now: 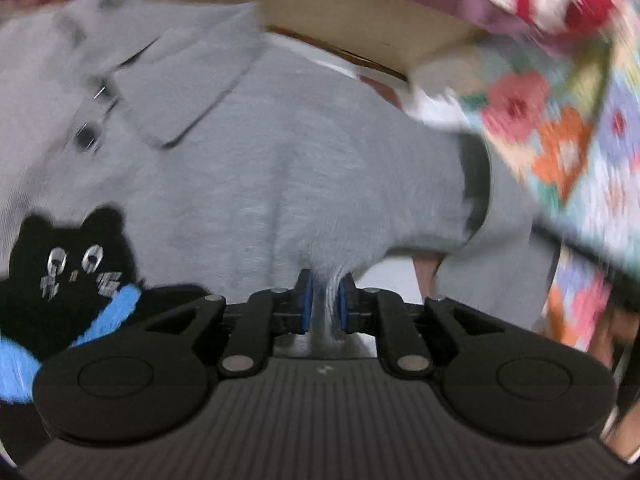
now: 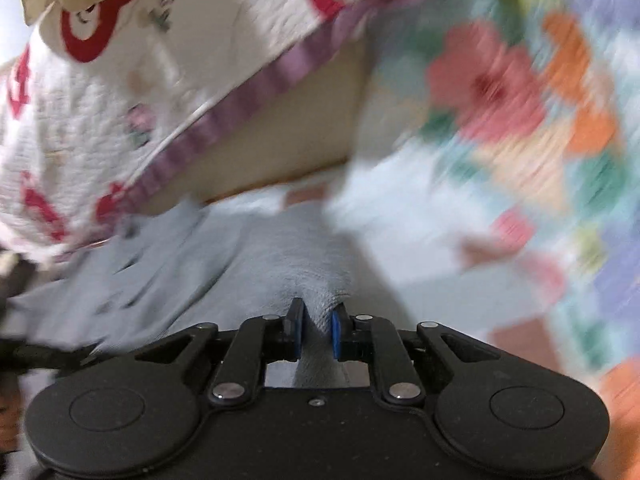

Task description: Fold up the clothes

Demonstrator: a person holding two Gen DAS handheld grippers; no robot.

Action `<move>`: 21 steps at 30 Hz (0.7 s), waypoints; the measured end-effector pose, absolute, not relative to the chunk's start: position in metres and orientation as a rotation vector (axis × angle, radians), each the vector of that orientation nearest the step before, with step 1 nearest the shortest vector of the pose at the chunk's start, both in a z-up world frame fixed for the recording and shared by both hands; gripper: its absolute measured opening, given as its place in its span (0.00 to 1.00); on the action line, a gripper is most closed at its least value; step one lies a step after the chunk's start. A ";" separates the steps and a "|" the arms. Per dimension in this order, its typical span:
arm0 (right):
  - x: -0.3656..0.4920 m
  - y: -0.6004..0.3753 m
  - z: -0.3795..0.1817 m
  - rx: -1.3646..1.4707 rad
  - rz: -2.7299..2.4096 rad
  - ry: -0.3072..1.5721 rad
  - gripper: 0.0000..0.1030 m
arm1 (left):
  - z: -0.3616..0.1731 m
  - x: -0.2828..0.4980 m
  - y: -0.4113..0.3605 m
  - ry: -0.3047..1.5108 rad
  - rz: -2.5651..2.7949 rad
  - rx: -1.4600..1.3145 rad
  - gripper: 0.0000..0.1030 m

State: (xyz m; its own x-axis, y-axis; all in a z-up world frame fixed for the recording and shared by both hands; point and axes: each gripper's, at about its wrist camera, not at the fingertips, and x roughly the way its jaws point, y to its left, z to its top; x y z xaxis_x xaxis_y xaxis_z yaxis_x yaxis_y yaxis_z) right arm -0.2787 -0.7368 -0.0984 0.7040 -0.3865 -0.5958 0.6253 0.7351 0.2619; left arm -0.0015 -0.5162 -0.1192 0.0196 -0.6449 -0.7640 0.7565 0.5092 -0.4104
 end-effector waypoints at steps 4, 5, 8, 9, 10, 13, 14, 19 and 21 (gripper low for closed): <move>-0.272 -0.763 -0.072 0.199 -0.773 0.482 0.09 | -0.112 -0.025 -0.532 1.029 -1.216 0.220 0.36; -0.269 -0.772 -0.071 0.138 -0.825 0.465 0.06 | -0.112 -0.028 -0.535 1.033 -1.246 0.216 0.41; -0.254 -0.794 -0.081 -0.019 -0.975 0.476 0.02 | -0.118 -0.039 -0.546 1.064 -1.323 0.215 0.44; -0.255 -0.800 -0.084 -0.011 -0.981 0.501 0.01 | -0.123 -0.044 -0.549 1.082 -1.344 0.227 0.44; -0.260 -0.805 -0.086 0.044 -0.955 0.522 0.02 | -0.128 -0.051 -0.552 1.099 -1.360 0.253 0.46; -0.277 -0.812 -0.093 0.189 -0.867 0.583 0.10 | -0.146 -0.069 -0.552 1.133 -1.378 0.321 0.49; -0.280 -0.807 -0.094 0.207 -0.828 0.602 0.12 | -0.149 -0.073 -0.550 1.133 -1.382 0.319 0.51; -0.279 -0.773 -0.114 0.311 -0.701 0.774 0.40 | -0.148 -0.078 -0.541 1.136 -1.386 0.249 0.54; -0.279 -0.770 -0.119 0.415 -0.702 0.812 0.45 | -0.147 -0.078 -0.541 1.153 -1.378 0.235 0.54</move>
